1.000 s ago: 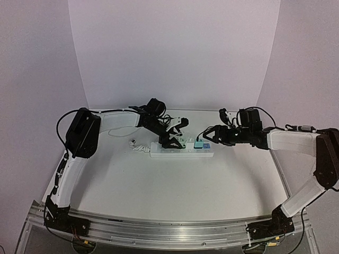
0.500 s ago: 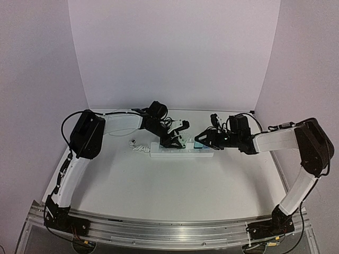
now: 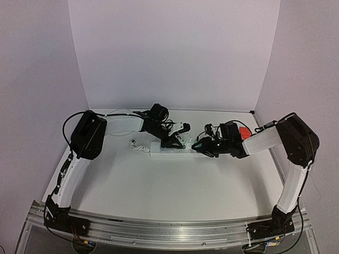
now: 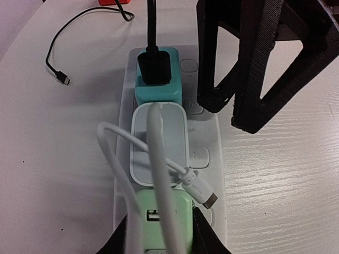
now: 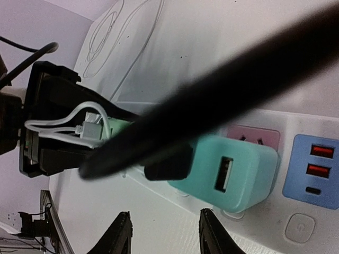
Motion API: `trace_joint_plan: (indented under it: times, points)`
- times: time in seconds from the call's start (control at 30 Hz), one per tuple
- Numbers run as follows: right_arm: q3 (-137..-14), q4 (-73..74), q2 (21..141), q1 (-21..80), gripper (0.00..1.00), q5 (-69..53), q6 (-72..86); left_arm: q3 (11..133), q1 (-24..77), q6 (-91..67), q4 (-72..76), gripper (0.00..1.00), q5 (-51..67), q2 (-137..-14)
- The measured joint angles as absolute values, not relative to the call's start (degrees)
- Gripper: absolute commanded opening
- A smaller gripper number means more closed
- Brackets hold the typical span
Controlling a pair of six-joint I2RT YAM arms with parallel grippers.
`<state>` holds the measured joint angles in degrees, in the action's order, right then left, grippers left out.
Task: Pull the plug off the socket
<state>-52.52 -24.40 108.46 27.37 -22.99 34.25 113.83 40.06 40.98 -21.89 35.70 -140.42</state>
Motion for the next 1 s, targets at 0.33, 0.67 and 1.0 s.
trace_joint_plan:
  times: [0.33,0.67,1.0]
  points:
    - [-54.7,-20.5,108.6,33.2,0.10,-11.3,28.8,113.3,40.0,41.1,-20.9,0.08,36.0,-140.4]
    - [-57.8,-16.4,109.9,35.3,0.00,1.3,19.5,110.9,39.9,41.1,-18.0,0.00,36.4,-139.5]
    - [-59.7,-16.6,112.9,37.2,0.00,7.0,17.4,109.9,39.9,41.1,-16.5,0.00,36.7,-139.1]
